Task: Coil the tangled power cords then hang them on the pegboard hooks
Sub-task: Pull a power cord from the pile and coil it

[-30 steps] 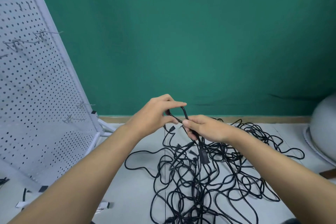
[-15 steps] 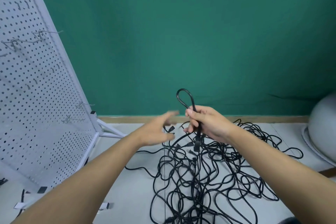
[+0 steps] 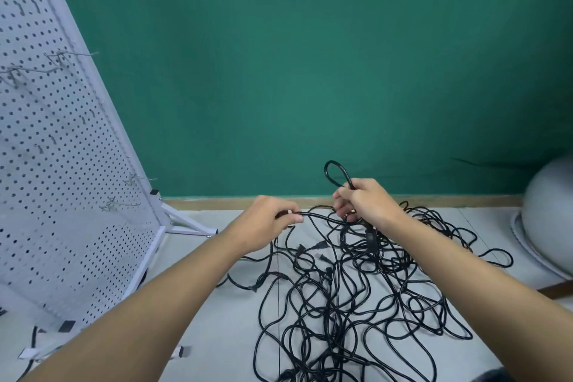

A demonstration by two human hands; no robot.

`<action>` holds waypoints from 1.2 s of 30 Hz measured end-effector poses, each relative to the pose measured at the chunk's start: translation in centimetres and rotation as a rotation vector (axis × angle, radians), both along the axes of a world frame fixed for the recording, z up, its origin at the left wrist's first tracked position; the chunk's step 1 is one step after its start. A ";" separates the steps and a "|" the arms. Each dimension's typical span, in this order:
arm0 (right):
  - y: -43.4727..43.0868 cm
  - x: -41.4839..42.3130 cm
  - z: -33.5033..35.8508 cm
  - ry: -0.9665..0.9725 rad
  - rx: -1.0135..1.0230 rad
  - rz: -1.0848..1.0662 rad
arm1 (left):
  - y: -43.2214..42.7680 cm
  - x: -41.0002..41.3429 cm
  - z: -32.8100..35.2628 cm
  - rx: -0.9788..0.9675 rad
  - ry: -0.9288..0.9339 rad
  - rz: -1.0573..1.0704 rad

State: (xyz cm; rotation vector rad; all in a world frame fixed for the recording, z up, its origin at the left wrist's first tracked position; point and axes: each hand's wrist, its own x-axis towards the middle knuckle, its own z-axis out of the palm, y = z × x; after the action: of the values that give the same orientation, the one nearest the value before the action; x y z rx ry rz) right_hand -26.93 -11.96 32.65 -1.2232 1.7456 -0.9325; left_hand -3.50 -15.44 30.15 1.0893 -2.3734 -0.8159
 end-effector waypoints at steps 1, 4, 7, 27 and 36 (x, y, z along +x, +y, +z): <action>0.1 0.1 0.0 0.027 0.040 0.036 | 0.0 -0.2 0.4 -0.075 0.002 -0.016; 0.7 0.9 0.1 -0.051 0.158 0.166 | -0.4 -0.5 1.4 -0.216 0.074 -0.020; 1.8 2.4 0.4 -0.169 0.254 0.283 | -0.5 -0.9 2.1 -0.245 0.103 -0.017; 1.6 3.0 0.0 -0.104 0.166 0.477 | -0.3 -0.7 1.8 -0.303 0.251 0.178; 1.3 2.6 -0.4 -0.020 -0.014 0.389 | -0.9 1.0 1.0 0.056 0.275 0.299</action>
State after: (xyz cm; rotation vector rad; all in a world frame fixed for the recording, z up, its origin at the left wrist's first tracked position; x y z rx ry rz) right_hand -24.37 -10.63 32.27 -1.4892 1.4154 -0.7228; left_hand -2.51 -16.37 31.14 1.2295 -1.9166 -0.8640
